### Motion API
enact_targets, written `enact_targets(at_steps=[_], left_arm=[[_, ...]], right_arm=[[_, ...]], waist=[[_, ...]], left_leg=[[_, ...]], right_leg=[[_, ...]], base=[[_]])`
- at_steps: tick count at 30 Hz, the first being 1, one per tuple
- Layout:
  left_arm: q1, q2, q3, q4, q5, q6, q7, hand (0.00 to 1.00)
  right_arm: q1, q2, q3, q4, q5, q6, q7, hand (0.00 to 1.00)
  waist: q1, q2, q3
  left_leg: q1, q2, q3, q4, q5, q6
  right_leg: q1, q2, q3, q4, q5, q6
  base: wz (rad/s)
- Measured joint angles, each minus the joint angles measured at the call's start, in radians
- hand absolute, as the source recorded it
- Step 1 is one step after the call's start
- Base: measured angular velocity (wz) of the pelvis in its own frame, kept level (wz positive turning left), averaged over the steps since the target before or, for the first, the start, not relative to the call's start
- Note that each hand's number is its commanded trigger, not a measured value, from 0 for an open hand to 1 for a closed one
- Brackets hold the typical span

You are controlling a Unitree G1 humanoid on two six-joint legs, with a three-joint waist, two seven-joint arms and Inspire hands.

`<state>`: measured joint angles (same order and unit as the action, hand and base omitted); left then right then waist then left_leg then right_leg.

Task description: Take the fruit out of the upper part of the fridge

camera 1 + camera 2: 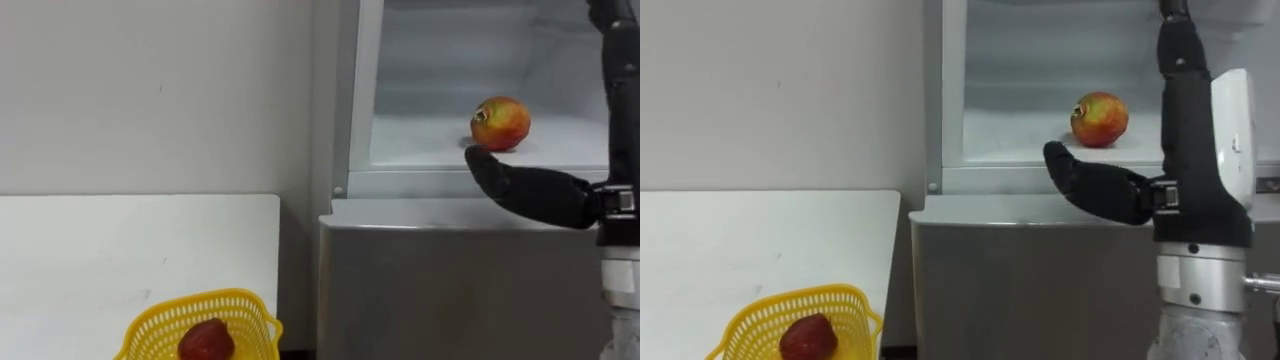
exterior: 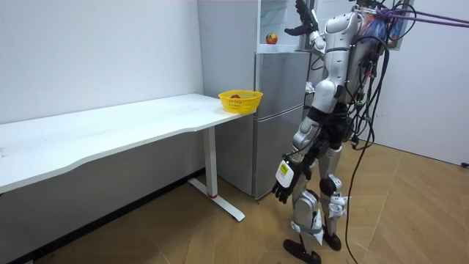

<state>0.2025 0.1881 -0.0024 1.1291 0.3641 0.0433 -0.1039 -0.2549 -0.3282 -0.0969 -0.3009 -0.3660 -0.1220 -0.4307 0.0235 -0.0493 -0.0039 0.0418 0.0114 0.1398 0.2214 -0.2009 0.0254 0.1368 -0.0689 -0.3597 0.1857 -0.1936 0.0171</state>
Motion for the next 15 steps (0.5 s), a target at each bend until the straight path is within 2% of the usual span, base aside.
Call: enact_targets(at_steps=[6,15], left_arm=[[0.009,0.001,0.019,0.000,0.001,0.000,-0.014,0.00],[0.008,0.005,0.040,-0.001,0.001,0.001,-0.014,0.00]], right_arm=[[0.000,-0.029,-0.046,0.093,0.016,-0.010,-0.038,0.00],[0.000,-0.030,-0.046,0.140,0.030,-0.007,-0.046,0.00]], waist=[[-0.002,-0.014,-0.0029],[0.009,-0.029,-0.0028]], left_leg=[[0.003,0.000,-0.001,0.000,0.000,0.000],[0.002,-0.002,-0.004,-0.002,0.000,0.000]], right_leg=[[0.004,0.000,-0.002,0.000,0.000,0.000],[0.004,0.000,-0.002,0.000,0.000,0.000]], base=[[0.00],[0.00]])
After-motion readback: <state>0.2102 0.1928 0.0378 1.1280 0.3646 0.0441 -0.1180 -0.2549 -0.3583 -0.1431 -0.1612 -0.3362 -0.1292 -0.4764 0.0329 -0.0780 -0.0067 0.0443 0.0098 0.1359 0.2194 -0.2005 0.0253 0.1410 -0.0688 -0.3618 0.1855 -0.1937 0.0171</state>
